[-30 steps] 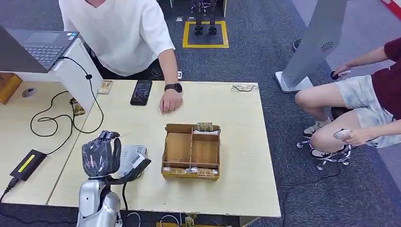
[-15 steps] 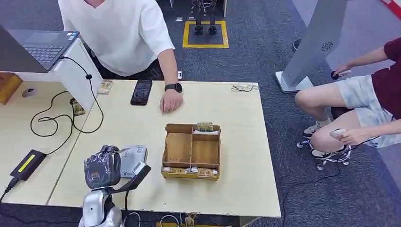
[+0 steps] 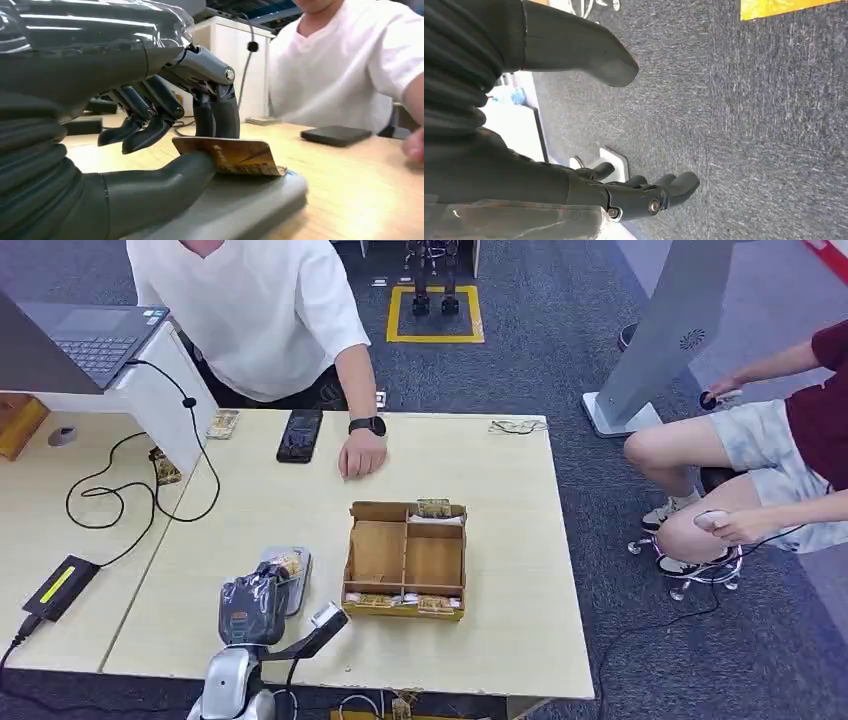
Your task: Pass the card to the sensor for recognition and then transmit it.
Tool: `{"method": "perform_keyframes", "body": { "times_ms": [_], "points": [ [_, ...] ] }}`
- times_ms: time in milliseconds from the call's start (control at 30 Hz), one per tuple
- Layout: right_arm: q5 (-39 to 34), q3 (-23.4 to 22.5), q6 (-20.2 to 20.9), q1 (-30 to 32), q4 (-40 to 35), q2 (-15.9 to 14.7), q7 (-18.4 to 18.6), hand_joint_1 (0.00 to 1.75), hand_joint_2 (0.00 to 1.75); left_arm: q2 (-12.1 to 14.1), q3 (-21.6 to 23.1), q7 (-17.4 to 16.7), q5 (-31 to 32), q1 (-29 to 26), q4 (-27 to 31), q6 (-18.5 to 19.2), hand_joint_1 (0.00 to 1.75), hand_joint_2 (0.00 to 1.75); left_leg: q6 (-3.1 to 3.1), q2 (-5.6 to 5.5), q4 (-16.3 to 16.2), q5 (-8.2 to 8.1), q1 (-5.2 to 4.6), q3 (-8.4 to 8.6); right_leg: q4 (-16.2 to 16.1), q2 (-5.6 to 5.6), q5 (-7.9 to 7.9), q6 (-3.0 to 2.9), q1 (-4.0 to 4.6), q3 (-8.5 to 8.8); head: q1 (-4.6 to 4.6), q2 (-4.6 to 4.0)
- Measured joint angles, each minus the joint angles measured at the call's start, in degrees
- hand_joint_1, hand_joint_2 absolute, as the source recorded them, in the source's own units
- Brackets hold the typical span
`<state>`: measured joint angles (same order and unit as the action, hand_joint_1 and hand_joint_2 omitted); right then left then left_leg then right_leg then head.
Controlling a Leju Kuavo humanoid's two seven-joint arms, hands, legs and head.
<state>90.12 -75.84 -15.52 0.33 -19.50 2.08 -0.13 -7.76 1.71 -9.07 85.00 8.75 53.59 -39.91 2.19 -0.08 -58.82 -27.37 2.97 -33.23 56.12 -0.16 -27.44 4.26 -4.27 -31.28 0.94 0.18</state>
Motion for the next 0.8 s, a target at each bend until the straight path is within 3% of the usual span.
{"method": "perform_keyframes", "body": {
  "times_ms": [300,567,800],
  "points": [
    [-0.02,0.04,0.02,-0.04,-0.13,0.0,0.11,0.0,1.75,0.92,3.95,-1.03,-0.37,4.45,-7.51,1.79,1.75,1.75,-0.01,-0.09,0.03,-0.01,0.0,0.34,0.0,-0.14,-0.03,0.01,0.0,0.47,-0.02,0.0],
    [-0.02,0.18,0.09,-0.05,-0.13,0.0,0.15,0.0,1.75,1.31,5.24,-1.05,-1.14,5.58,-9.59,2.36,1.75,1.75,-0.02,-0.19,0.04,-0.02,0.0,0.67,-0.01,-0.21,-0.12,0.03,0.0,0.76,-0.02,0.0],
    [-0.02,0.39,-0.09,-0.06,-0.13,0.0,0.26,0.0,1.75,1.75,6.29,-1.07,-3.13,5.73,-9.92,0.7,1.75,1.75,-0.02,-0.21,0.04,-0.01,0.0,0.78,-0.01,-0.21,-0.12,0.03,0.0,0.99,-0.02,0.0]
  ]
}}
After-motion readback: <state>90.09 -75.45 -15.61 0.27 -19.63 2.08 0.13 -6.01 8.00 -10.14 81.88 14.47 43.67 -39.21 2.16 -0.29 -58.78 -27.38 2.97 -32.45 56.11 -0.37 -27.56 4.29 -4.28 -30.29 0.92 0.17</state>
